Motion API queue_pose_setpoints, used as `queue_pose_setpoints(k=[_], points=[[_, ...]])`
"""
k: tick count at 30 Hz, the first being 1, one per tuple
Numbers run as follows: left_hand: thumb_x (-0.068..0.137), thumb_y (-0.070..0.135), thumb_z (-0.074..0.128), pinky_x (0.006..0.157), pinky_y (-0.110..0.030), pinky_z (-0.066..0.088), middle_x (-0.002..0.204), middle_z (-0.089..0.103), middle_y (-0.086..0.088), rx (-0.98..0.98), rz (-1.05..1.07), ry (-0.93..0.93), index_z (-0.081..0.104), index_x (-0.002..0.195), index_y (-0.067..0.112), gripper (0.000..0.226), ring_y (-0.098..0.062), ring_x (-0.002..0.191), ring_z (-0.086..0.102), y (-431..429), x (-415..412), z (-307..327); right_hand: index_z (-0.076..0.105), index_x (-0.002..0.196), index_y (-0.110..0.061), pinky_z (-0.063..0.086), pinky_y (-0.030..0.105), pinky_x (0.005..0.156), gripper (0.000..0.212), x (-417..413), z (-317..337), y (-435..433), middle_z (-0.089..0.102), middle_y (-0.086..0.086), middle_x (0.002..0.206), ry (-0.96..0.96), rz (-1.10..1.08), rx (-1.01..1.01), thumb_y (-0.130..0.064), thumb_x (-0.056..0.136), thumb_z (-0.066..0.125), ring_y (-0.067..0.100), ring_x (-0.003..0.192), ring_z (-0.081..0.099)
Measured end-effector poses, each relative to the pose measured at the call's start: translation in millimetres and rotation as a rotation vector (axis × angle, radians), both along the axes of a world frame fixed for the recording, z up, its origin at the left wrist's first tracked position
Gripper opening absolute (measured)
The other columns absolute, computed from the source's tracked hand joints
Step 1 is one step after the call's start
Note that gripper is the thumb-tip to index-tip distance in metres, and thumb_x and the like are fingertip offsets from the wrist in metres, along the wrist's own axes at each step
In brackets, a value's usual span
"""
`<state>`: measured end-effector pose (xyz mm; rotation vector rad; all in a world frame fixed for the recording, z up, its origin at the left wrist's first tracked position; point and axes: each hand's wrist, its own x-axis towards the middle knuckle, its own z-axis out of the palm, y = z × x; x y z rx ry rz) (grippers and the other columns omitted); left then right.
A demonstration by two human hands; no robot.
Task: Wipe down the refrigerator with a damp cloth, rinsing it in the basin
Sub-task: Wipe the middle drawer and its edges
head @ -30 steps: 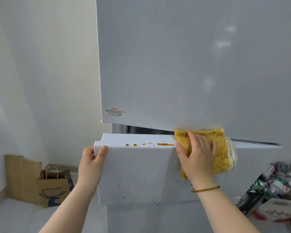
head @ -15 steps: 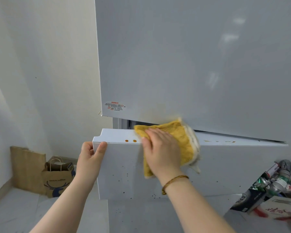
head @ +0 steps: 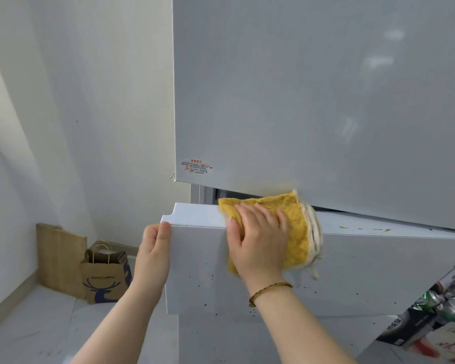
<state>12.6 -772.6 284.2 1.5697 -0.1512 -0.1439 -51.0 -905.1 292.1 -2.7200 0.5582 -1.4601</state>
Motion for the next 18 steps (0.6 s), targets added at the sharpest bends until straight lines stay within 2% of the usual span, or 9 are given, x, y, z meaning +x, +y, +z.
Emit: queue_pose_setpoints(k=[2,5,7,9,11,13,15,16,18], points=[[0.097,0.032,0.033,0.064,-0.03,0.033,0.077,0.045,0.002,-0.022,-0.002,0.0,0.046,0.083,0.017,0.024,-0.012,0.07,0.042,0,3,-2,0.072,0.088,-0.018,0.03,0.039,0.091,0.037,16,5,26,0.072,-0.004,0.094,0.032,0.039,-0.003,-0.035,0.079,0.041,0.019,0.09,0.067],[0.096,0.029,0.035,0.067,-0.032,0.034,0.074,0.044,0.001,-0.053,0.009,-0.039,0.045,0.074,0.018,0.027,-0.016,0.074,0.041,-2,7,-7,0.071,0.096,-0.022,0.032,0.038,0.092,0.04,27,2,49,0.071,-0.005,0.102,0.118,0.16,-0.108,-0.038,0.08,0.039,0.017,0.097,0.065],[0.096,0.029,0.037,0.072,-0.033,0.035,0.077,0.046,0.0,-0.077,0.018,-0.036,0.046,0.075,0.018,0.026,-0.019,0.08,0.043,-3,10,-9,0.071,0.1,-0.02,0.033,0.037,0.093,0.04,25,-1,37,0.07,-0.004,0.105,0.111,0.23,-0.17,-0.039,0.083,0.04,0.018,0.1,0.064],[0.095,0.033,0.042,0.08,-0.033,0.036,0.093,0.051,-0.005,-0.049,0.049,-0.077,0.05,0.086,0.016,0.02,-0.022,0.092,0.046,-5,11,-11,0.071,0.1,-0.019,0.034,0.036,0.093,0.042,14,-3,13,0.07,-0.002,0.104,0.087,0.258,-0.195,-0.04,0.091,0.036,0.018,0.1,0.063],[0.092,0.028,0.047,0.096,-0.031,0.029,0.118,0.049,-0.012,0.08,0.174,-0.26,0.05,0.11,0.011,0.024,-0.025,0.115,0.041,-9,10,-9,0.07,0.099,-0.018,0.034,0.034,0.093,0.054,-4,-4,-19,0.07,-0.002,0.103,0.065,0.208,-0.188,-0.043,0.097,0.023,0.016,0.1,0.06],[0.091,0.023,0.045,0.105,-0.019,0.01,0.128,0.047,-0.016,0.254,0.239,-0.649,0.046,0.12,0.008,0.033,-0.023,0.124,0.028,-20,1,-2,0.071,0.096,-0.016,0.035,0.031,0.092,0.058,-26,-4,-50,0.071,-0.002,0.1,0.028,0.136,-0.166,-0.044,0.097,0.021,0.015,0.098,0.06],[0.093,0.031,0.034,0.109,-0.023,0.001,0.121,0.056,-0.016,0.444,0.11,-0.995,0.046,0.115,0.013,0.032,-0.024,0.122,0.031,-35,-7,0,0.071,0.093,-0.014,0.035,0.03,0.09,0.048,-42,-3,-70,0.071,-0.001,0.098,-0.008,0.094,-0.161,-0.041,0.094,0.032,0.012,0.098,0.055],[0.095,0.035,0.026,0.111,-0.029,0.0,0.117,0.061,-0.013,0.528,0.018,-1.09,0.048,0.112,0.015,0.035,-0.024,0.12,0.035,-47,-14,1,0.072,0.092,-0.013,0.035,0.03,0.09,0.041,-51,-2,-80,0.072,0.0,0.096,-0.016,0.07,-0.168,-0.038,0.09,0.039,0.011,0.098,0.053],[0.097,0.038,0.017,0.111,-0.034,0.001,0.109,0.068,-0.004,0.705,-0.07,-1.149,0.057,0.106,0.017,0.047,-0.023,0.117,0.048,-61,-23,1,0.072,0.09,-0.012,0.036,0.029,0.09,0.036,-62,-2,-91,0.072,0.001,0.094,-0.025,0.044,-0.174,-0.034,0.083,0.045,0.011,0.097,0.053]])
